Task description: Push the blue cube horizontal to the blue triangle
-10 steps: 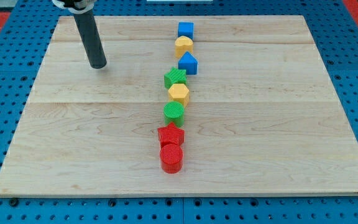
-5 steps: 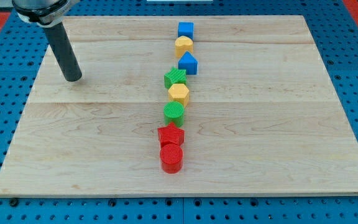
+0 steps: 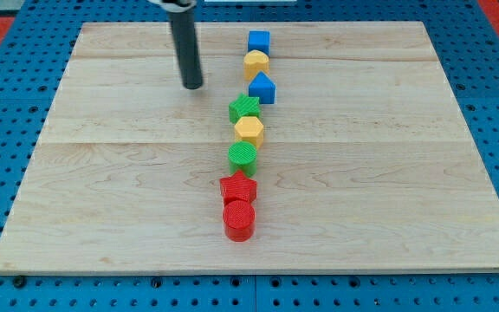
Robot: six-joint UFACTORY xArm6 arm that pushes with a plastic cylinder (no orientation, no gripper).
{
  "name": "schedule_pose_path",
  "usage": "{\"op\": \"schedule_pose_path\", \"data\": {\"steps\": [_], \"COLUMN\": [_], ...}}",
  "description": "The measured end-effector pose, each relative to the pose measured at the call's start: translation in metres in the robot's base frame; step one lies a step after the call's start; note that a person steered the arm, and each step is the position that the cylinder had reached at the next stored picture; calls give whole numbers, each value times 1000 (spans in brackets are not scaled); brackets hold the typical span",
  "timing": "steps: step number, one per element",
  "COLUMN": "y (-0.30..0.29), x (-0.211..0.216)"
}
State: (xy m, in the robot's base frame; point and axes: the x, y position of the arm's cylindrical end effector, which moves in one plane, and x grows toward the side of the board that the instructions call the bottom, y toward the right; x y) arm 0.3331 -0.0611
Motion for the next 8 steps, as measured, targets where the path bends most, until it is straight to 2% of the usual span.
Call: {"op": "schedule_pose_path", "data": {"steps": [1,3,4,5,6,7,8], "y": [-11,34,-23,-23,14,70,156], "x": [-12,9,-12,-68,-96,-100,-53]}}
